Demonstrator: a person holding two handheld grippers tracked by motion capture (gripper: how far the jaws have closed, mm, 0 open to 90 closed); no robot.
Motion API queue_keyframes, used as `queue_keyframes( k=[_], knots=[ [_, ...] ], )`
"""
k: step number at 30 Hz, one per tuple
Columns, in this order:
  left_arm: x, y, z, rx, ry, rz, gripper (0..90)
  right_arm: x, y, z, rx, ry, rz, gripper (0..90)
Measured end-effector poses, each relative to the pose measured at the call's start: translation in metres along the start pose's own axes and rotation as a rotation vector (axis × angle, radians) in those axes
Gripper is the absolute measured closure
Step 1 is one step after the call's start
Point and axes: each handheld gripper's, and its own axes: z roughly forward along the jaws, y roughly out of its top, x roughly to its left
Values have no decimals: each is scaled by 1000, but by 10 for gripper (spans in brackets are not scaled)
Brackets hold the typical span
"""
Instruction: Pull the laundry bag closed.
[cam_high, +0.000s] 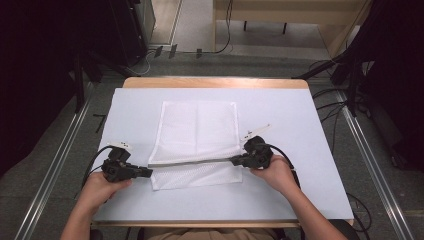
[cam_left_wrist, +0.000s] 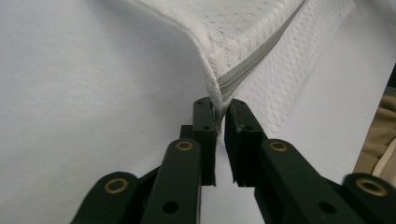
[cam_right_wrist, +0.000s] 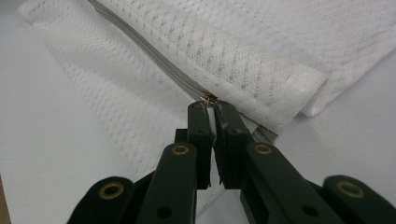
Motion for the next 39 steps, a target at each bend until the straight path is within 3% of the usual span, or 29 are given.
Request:
queue_keyframes(
  k=[5,10,12,15,18,19,24,32,39],
  knots=[
    [1,1,0,-6,1,-1,745,-1,0,-1,-12,-3,-7,857],
    [0,2,1,-17,-1,-7,678,0,1,0,-15,-12,-11,804],
    [-1,3,1,-20,-1,-9,601,-1,1,0,-27,-24,-18,769],
    [-2,3,1,-26,5,-2,583,0,0,-1,-37,-37,-20,714],
    [-4,4,-1,-55,28,20,509,-1,-1,-3,-63,-53,-23,609],
    [-5,4,-1,-63,31,21,462,-2,-1,-3,-79,-67,-26,531],
    [-6,5,-6,-102,56,18,403,-7,-2,-8,-127,-107,-69,446],
    [-5,4,-17,-195,140,44,334,-18,-4,-21,-195,-152,-27,368],
    [-2,4,-21,-212,167,32,307,-27,-8,-29,-225,-190,-13,336]
  ],
)
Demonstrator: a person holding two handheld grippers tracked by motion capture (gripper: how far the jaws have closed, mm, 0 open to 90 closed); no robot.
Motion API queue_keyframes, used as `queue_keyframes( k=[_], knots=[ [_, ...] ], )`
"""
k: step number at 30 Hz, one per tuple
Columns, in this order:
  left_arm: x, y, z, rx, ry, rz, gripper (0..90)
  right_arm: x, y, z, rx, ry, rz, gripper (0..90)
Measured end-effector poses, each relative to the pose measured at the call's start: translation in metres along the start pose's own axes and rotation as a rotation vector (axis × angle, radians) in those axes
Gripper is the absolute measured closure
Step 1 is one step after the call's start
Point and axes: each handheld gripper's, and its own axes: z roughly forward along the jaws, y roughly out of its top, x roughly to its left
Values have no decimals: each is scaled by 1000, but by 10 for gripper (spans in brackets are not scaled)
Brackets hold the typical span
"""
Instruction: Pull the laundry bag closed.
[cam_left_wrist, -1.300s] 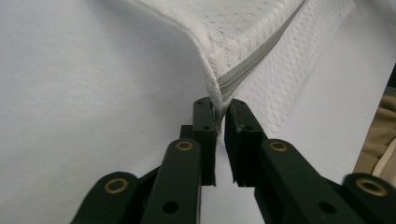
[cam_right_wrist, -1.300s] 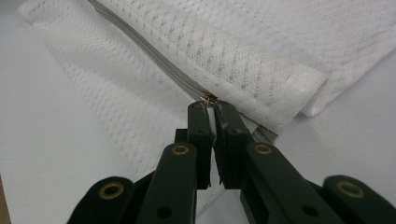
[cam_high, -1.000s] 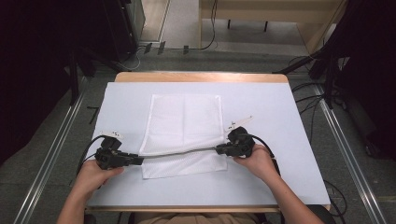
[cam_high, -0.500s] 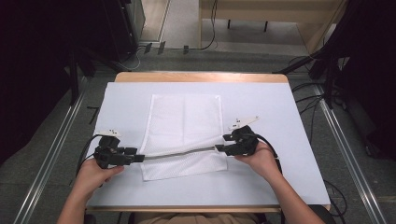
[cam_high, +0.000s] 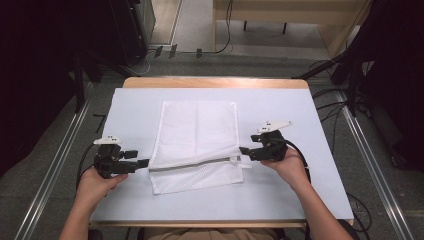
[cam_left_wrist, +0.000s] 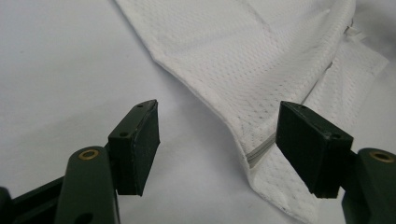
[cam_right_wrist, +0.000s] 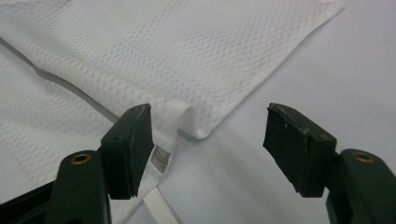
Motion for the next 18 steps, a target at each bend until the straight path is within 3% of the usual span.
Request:
queue_keyframes(
  k=[6,18],
  knots=[
    [6,-1,-3,-19,31,-30,302,-8,-2,-5,-11,-28,6,329],
    [16,-3,-5,-28,83,-29,299,-27,-9,-15,-32,-99,21,306]
  ],
)
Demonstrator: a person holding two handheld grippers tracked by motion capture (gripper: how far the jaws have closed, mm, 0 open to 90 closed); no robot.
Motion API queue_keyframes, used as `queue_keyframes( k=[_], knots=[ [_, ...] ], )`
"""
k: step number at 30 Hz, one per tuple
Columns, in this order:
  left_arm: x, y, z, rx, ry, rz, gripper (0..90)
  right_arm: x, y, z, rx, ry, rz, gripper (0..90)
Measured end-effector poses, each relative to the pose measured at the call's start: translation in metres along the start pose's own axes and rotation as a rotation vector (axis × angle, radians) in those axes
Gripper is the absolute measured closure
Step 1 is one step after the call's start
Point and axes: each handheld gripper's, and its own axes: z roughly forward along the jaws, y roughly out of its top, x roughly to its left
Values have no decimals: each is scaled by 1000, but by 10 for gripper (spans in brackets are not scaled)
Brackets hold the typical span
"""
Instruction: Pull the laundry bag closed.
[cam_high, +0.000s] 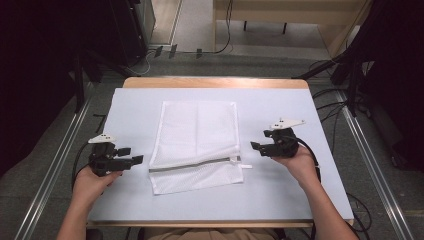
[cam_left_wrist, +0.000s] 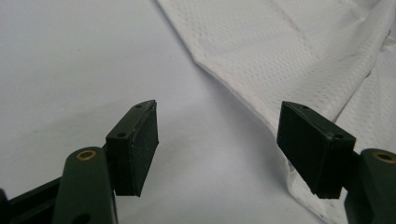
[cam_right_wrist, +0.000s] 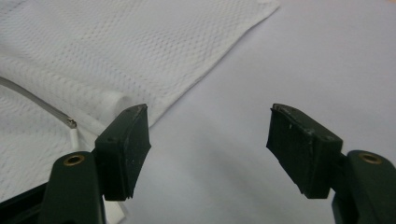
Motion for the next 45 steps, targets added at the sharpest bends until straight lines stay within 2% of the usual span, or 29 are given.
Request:
queue_keyframes(
  k=[7,11,16,30,45],
  knots=[
    [9,-3,-1,-5,21,-7,293,-11,-4,-5,-11,-34,19,300],
    [15,-4,-2,-13,33,-32,292,-17,-7,-7,-17,-48,35,300],
    [16,-4,-1,-10,41,-27,292,-19,-10,-2,3,-69,35,286],
    [15,-4,2,2,44,-35,291,-16,-12,5,43,-46,15,236],
    [15,-5,5,26,38,-37,276,-18,-13,5,57,-45,28,236]
  ],
)
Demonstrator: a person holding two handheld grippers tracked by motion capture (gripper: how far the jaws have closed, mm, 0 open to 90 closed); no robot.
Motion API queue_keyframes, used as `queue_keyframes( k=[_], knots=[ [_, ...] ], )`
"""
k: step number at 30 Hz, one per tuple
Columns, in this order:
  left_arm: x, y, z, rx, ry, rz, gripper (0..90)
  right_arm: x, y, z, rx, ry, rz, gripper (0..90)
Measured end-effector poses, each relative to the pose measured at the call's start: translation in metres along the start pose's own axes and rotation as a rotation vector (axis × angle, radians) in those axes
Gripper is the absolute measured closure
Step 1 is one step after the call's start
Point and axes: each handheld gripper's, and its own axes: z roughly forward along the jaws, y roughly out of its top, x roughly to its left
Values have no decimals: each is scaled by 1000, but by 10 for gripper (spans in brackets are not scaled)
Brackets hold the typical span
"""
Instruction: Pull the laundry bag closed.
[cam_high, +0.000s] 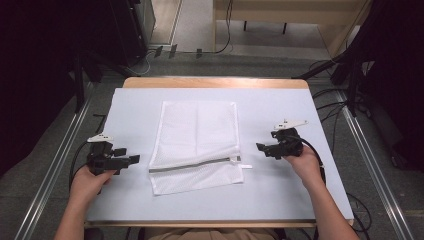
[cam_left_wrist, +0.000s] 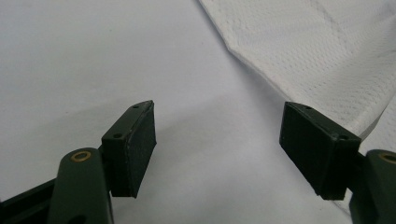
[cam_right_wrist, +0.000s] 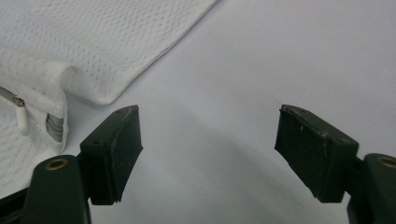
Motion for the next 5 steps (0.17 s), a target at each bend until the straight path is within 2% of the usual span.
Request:
queue_keyframes(
  k=[5],
  knots=[
    [-1,0,2,10,3,1,257,0,-1,1,9,-1,-5,236]
  ],
)
